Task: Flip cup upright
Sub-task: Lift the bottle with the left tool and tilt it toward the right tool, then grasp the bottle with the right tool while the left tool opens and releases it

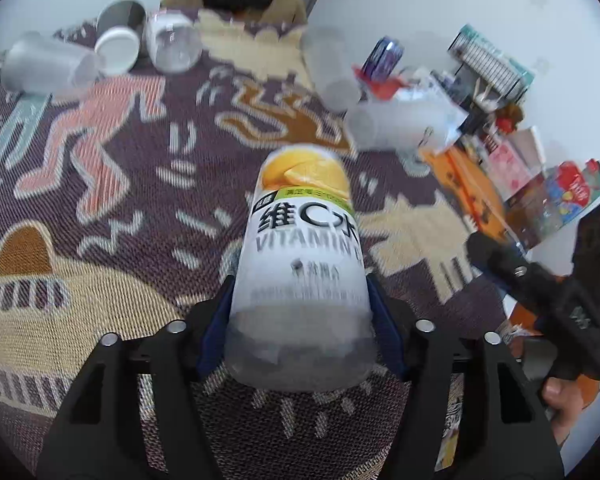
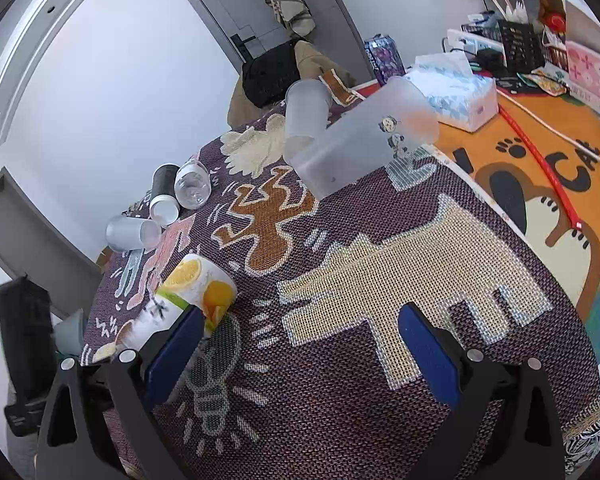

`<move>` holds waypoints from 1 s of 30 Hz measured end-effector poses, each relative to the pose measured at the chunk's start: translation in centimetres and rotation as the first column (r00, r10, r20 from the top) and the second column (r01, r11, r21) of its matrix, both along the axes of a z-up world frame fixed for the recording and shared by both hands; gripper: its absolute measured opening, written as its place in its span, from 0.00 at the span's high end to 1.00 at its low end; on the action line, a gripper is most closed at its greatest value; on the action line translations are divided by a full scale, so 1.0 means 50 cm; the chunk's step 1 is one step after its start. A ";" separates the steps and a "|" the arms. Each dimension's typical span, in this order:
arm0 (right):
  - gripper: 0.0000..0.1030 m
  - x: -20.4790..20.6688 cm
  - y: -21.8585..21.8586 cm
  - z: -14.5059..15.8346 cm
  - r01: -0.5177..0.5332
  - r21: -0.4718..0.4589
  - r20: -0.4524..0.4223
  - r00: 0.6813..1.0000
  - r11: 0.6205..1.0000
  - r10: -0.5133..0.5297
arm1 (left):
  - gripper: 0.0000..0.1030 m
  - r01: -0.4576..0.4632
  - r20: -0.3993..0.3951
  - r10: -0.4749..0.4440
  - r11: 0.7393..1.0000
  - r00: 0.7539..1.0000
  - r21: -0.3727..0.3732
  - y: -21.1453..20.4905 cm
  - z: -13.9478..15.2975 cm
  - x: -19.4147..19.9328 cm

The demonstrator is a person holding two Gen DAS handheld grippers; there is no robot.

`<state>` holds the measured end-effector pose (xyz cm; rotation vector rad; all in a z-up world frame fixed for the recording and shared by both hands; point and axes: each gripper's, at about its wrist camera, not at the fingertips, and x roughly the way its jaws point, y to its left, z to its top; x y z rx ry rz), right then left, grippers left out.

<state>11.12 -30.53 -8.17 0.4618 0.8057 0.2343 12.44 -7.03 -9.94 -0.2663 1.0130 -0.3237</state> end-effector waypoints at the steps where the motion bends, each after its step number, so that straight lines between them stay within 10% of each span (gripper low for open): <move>1: 0.07 0.002 0.000 -0.001 -0.005 0.013 -0.003 1.000 1.000 0.005 | 0.25 -0.010 -0.005 0.010 1.000 1.000 -0.003 0.004 0.000 0.001; 12: 0.07 0.060 0.051 -0.014 -0.107 0.225 -0.074 0.989 0.969 0.126 | 0.07 -0.099 0.088 0.100 0.995 0.991 -0.020 0.084 0.058 -0.019; 30: 0.26 0.177 0.154 -0.062 -0.170 0.355 -0.272 0.922 0.919 0.276 | 0.05 -0.258 0.151 0.264 0.964 0.953 -0.056 0.205 0.090 -0.037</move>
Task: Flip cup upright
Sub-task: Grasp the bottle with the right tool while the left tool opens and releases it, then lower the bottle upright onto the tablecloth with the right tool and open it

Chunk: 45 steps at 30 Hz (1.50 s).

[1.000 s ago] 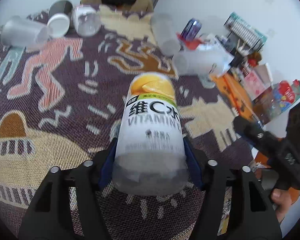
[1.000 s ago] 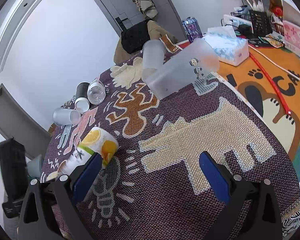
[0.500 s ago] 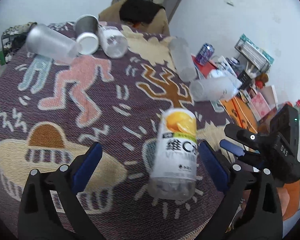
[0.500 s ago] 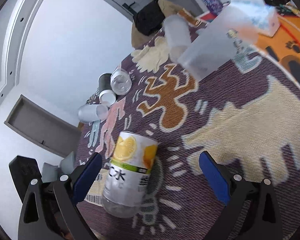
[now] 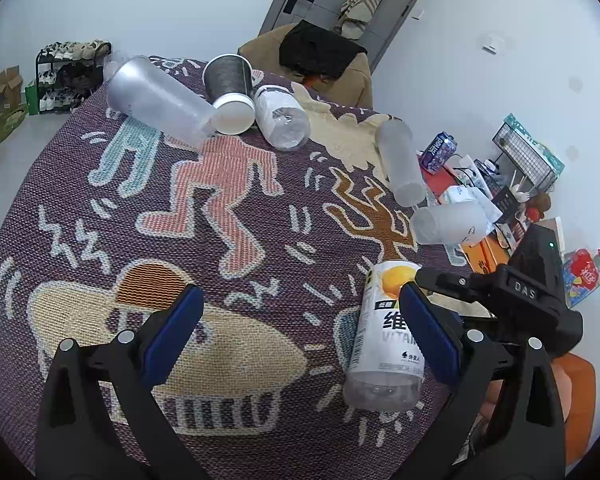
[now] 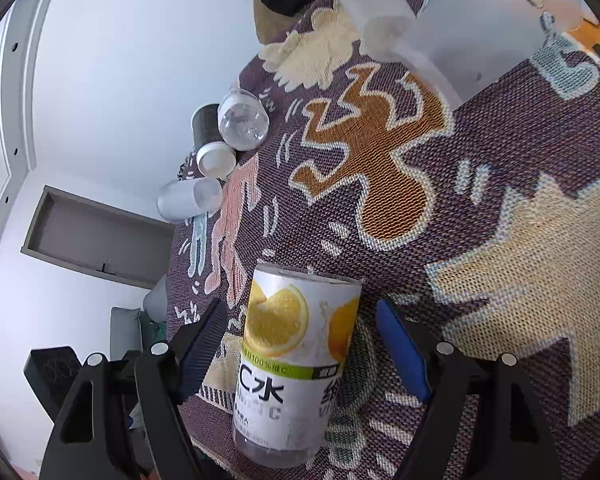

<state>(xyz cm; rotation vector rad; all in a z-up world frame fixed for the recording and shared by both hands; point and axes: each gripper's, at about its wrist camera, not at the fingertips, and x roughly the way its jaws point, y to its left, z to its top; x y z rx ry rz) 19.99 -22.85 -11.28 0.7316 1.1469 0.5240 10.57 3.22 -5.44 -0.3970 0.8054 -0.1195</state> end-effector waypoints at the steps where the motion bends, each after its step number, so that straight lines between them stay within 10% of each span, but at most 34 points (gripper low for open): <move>1: 0.26 0.002 0.003 -0.001 -0.002 -0.002 -0.006 1.000 1.000 0.002 | 0.05 -0.003 0.001 0.003 1.000 1.000 -0.001 0.003 -0.001 -0.001; 15: 0.39 0.040 0.050 -0.024 -0.064 -0.046 -0.080 0.995 0.997 0.060 | 0.05 -0.013 0.002 0.013 1.000 1.000 -0.023 0.024 -0.004 -0.012; 22: 0.40 -0.006 0.031 0.058 -0.041 -0.094 0.125 0.991 0.995 0.053 | 0.05 0.024 0.013 -0.024 1.000 1.000 -0.016 -0.001 0.001 -0.017; 30: 0.40 -0.086 0.046 0.164 0.050 -0.337 0.422 0.901 0.940 0.103 | 0.05 -0.002 0.039 0.002 1.000 0.999 -0.007 0.004 0.010 -0.024; 45: 0.41 -0.152 0.114 0.207 0.155 -0.511 0.580 0.788 0.846 0.207 | 0.05 -0.067 0.043 0.068 0.997 0.997 -0.028 0.056 0.001 -0.045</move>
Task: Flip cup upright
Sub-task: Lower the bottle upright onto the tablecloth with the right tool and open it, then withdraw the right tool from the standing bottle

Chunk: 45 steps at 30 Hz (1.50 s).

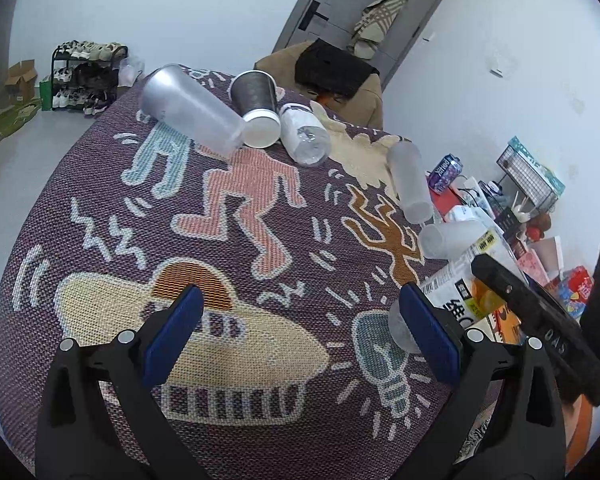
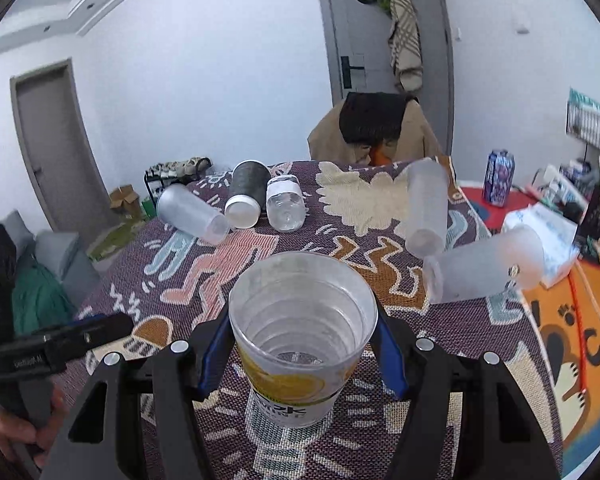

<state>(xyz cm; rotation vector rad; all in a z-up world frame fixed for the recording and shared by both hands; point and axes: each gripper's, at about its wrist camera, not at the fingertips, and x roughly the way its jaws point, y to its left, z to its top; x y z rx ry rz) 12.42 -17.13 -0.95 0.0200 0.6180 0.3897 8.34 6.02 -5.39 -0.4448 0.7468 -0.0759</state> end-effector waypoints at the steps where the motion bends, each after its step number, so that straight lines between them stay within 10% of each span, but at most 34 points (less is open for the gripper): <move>1: 0.41 -0.006 0.007 0.000 -0.003 -0.016 0.011 1.000 1.000 0.003 | 0.05 -0.004 0.000 0.004 1.000 1.000 -0.002 0.004 -0.001 -0.002; 12: 0.37 -0.050 0.060 -0.038 -0.033 -0.100 0.036 0.999 0.994 0.037 | 0.05 -0.039 -0.009 0.039 0.999 0.999 -0.029 0.037 -0.022 -0.026; 16: 0.07 -0.067 0.045 -0.021 -0.013 -0.065 0.071 0.997 0.998 0.017 | 0.05 -0.041 -0.004 0.041 0.999 0.999 -0.035 0.043 -0.021 -0.034; 45: 0.07 -0.216 -0.127 -0.002 0.099 0.121 0.123 0.986 0.988 -0.114 | 0.05 -0.079 0.242 0.003 0.950 0.970 0.304 -0.094 0.095 -0.168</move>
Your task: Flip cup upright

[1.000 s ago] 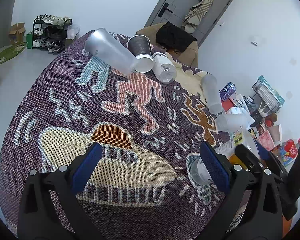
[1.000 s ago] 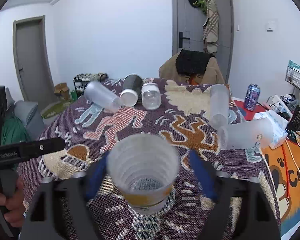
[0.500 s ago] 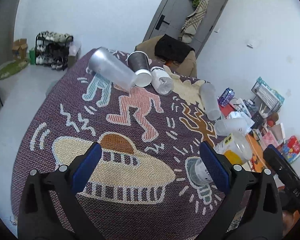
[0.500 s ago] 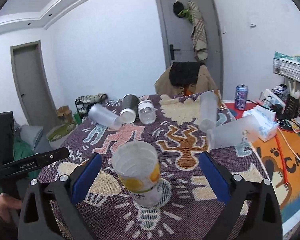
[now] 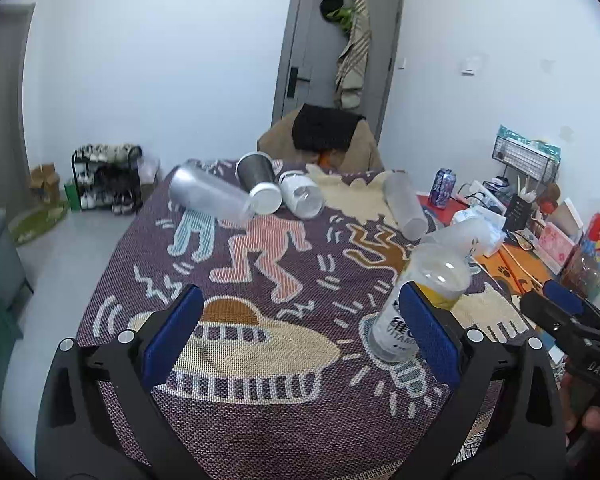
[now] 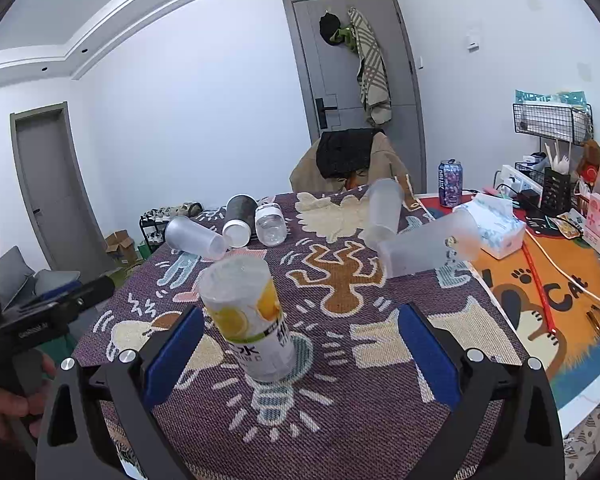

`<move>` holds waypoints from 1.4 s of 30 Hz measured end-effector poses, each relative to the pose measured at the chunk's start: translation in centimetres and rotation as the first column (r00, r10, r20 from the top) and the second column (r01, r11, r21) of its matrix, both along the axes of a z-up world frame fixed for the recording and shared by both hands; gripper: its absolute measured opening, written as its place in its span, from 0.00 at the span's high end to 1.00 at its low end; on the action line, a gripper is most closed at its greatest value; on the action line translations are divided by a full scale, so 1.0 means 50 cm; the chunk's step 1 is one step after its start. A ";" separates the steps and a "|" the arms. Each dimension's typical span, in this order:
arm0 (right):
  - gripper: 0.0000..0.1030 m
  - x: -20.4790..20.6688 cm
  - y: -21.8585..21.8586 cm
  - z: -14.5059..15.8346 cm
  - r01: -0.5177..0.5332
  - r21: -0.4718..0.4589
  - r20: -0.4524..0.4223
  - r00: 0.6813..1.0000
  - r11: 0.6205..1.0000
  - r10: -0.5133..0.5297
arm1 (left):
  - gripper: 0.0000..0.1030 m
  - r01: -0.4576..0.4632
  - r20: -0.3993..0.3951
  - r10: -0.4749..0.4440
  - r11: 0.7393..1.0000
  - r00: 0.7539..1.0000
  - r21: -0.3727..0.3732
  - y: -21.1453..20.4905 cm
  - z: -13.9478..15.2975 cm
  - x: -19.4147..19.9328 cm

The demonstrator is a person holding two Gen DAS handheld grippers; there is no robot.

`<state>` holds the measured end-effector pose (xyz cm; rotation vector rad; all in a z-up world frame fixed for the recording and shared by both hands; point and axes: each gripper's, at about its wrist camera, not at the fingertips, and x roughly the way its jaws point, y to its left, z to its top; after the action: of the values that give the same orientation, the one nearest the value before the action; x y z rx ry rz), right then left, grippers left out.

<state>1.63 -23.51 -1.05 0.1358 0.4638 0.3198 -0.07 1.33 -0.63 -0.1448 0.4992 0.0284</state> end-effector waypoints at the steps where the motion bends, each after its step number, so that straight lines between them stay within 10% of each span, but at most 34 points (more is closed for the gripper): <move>1: 0.07 -0.002 -0.002 -0.002 0.005 -0.005 0.004 1.000 1.000 -0.005 | 0.05 -0.003 0.005 0.003 1.000 1.000 0.007 -0.004 0.003 -0.003; 42: 0.07 -0.045 -0.014 -0.047 -0.033 -0.026 -0.050 0.998 0.999 0.031 | 0.05 0.028 0.071 -0.035 0.995 0.997 0.101 -0.058 0.002 -0.075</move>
<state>-0.60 -24.19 -3.37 0.1108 0.5195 0.3422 -3.81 -1.55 -0.52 -0.0400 0.4264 0.0173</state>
